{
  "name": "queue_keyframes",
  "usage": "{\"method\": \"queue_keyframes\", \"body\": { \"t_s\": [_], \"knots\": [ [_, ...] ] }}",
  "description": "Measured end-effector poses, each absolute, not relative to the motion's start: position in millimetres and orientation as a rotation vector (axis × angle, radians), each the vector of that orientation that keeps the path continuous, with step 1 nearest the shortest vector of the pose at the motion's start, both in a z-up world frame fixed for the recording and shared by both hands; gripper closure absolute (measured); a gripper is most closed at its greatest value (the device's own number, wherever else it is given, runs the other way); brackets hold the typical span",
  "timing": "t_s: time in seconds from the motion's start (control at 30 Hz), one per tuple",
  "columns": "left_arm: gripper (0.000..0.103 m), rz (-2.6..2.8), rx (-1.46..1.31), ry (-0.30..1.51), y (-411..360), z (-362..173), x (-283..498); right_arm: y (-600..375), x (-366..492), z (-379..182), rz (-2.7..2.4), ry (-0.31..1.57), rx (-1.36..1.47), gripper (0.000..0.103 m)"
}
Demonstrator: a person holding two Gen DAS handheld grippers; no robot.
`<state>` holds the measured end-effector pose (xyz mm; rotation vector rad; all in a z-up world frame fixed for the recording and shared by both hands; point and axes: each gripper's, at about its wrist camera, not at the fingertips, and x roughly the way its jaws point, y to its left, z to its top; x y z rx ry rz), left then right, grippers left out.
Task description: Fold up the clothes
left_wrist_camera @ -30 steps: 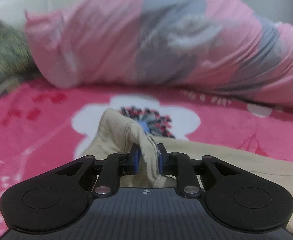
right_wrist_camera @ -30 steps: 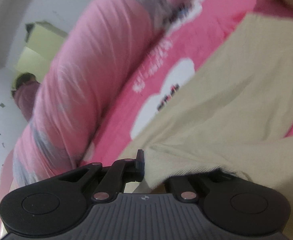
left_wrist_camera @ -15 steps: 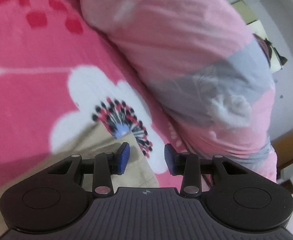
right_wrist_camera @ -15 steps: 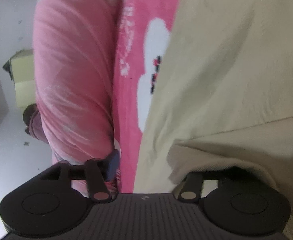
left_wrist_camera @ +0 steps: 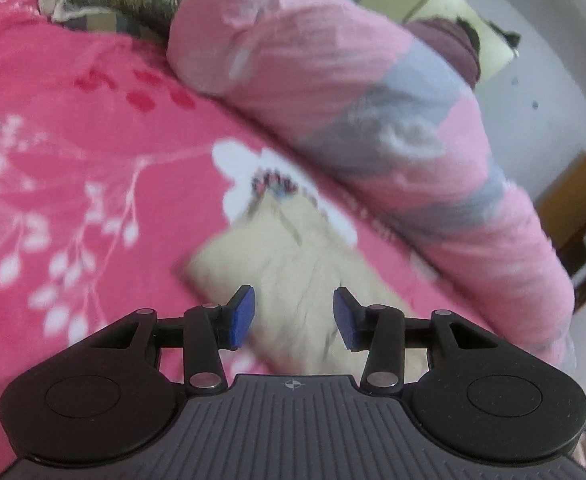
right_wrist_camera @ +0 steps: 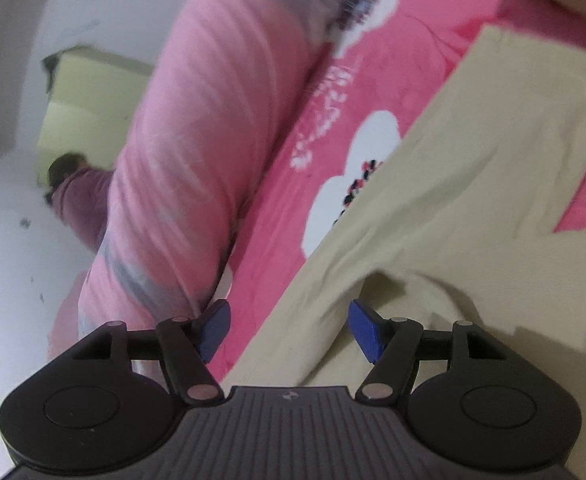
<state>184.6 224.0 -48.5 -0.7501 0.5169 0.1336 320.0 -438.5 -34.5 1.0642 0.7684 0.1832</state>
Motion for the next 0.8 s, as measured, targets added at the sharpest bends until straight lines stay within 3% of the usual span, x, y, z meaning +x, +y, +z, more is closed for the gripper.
{"method": "queue_keyframes", "body": {
  "t_s": [0.13, 0.33, 0.5, 0.67, 0.73, 0.8],
  "knots": [
    [0.06, 0.094, -0.834, 0.559, 213.4, -73.8, 185.8, -400.4, 288.5, -39.4, 0.289, 0.855, 1.0, 0.035],
    [0.06, 0.133, -0.919, 0.569, 210.3, -101.1, 196.6, -341.7, 264.4, -111.6, 0.372, 1.066, 1.068, 0.035],
    [0.06, 0.157, -0.933, 0.525, 214.3, -105.3, 214.9, -329.7, 292.2, -139.1, 0.363, 1.002, 1.157, 0.037],
    [0.06, 0.193, -0.917, 0.455, 212.8, -111.1, 231.2, -329.5, 315.0, -156.8, 0.345, 0.906, 1.245, 0.056],
    [0.059, 0.215, -0.906, 0.429, 209.6, -112.8, 235.5, -330.6, 321.2, -165.5, 0.335, 0.864, 1.294, 0.076],
    [0.059, 0.237, -0.879, 0.412, 204.4, -112.8, 238.8, -331.5, 327.3, -174.0, 0.325, 0.822, 1.342, 0.079]
  ]
}}
